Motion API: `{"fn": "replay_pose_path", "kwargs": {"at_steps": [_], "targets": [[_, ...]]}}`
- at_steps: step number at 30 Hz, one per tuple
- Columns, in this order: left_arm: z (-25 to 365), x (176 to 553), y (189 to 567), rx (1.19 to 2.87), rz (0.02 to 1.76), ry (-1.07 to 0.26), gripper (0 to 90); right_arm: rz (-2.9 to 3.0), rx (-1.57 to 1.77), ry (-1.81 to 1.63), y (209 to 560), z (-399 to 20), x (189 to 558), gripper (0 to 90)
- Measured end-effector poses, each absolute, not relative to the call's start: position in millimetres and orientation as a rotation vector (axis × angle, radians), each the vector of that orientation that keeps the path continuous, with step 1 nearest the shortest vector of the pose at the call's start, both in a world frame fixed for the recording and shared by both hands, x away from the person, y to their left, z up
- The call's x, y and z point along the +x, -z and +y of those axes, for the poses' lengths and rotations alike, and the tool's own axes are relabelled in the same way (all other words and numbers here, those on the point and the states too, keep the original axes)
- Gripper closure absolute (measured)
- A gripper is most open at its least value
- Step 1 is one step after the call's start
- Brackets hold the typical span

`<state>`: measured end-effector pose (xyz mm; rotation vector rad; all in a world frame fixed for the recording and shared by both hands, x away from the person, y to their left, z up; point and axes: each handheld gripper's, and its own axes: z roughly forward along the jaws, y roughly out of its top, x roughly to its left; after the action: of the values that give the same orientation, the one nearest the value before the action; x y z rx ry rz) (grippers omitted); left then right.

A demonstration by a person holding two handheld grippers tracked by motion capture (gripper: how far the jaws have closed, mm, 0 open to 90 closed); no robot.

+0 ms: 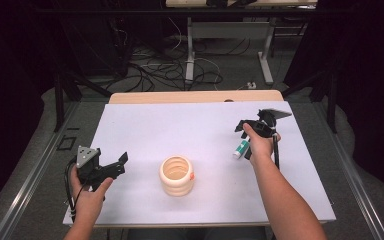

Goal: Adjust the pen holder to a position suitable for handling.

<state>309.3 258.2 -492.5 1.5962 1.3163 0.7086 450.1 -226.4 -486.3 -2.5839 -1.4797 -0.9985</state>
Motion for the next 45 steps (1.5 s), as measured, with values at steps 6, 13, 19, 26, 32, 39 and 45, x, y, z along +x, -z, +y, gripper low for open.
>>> {"fn": "replay_pose_path", "kwargs": {"at_steps": [6, 13, 19, 26, 32, 39, 45], "targets": [[258.2, 309.2, 492.3, 1.594, 1.315, -0.706, 3.0, -1.437, -2.647, 0.962, 491.9, -224.8, 451.7, 35.0], [258.6, 309.4, 492.5, 1.596, 1.316, -0.704, 3.0, -1.446, -2.676, 0.878, 496.0, -228.8, 450.7, 36.0], [258.3, 309.2, 492.3, 1.595, 1.315, -0.705, 3.1, -1.449, -2.705, 0.801, 499.3, -230.6, 452.4, 38.5], [258.5, 309.5, 492.6, 1.594, 1.315, -0.703, 3.0, -1.418, -2.728, 0.785, 507.8, -235.7, 455.3, 40.0], [259.0, 309.7, 492.9, 1.597, 1.317, -0.7, 3.1, -1.409, -2.724, 0.764, 512.9, -236.1, 459.2, 39.9], [259.2, 309.1, 491.7, 1.592, 1.312, -0.703, 3.1, -1.368, -2.698, 0.743, 522.4, -237.9, 464.9, 40.2], [261.2, 308.6, 491.3, 1.584, 1.314, -0.704, 3.1, -1.367, -2.703, 0.722, 526.9, -240.3, 467.3, 40.5]]}}
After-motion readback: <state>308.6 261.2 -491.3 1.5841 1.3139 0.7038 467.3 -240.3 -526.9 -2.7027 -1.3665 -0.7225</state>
